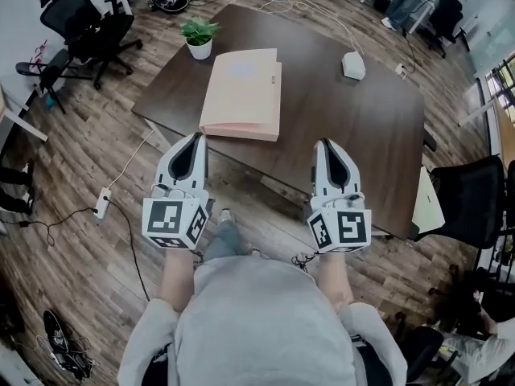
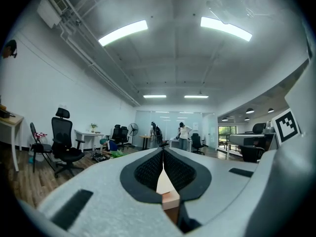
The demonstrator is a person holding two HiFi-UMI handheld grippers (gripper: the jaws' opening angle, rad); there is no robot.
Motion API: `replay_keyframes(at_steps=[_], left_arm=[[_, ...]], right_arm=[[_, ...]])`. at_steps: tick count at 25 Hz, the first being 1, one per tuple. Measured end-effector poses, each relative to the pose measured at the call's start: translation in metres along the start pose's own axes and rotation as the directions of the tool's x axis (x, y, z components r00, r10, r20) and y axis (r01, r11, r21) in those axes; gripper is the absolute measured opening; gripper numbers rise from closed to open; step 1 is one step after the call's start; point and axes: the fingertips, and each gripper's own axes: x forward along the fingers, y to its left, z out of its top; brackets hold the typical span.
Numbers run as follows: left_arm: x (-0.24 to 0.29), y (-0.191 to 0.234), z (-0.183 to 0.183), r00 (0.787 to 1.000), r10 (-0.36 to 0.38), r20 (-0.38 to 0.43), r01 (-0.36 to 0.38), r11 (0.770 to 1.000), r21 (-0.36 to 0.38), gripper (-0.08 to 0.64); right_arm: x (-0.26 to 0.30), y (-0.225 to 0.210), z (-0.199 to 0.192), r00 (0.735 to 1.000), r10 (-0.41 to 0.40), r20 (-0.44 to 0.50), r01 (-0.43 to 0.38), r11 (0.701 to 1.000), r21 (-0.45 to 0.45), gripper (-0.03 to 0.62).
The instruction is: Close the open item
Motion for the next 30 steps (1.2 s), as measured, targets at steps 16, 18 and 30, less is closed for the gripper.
replay_keyframes(at_steps=[16, 18, 30], left_arm=[[0.133, 0.065, 0.002, 0.992, -0.125, -0.015, 0.125, 0.992, 0.028, 0.011], [0.145, 0.072, 0.0, 0.989, -0.146, -0.021, 0.146, 0.989, 0.03, 0.011], [0.206, 0.075, -0.052, 0.925, -0.35, -0.151, 0.361, 0.931, 0.055, 0.015]], right_arm=[[0.125, -0.023, -0.01, 0.994, -0.105, 0.008, 0.106, 0.994, -0.009, 0.014], [0.137, -0.023, -0.011, 0.994, -0.112, 0.007, 0.112, 0.994, -0.016, 0.014], [0.181, -0.035, -0.045, 0.976, -0.208, -0.063, 0.208, 0.978, -0.006, 0.014]])
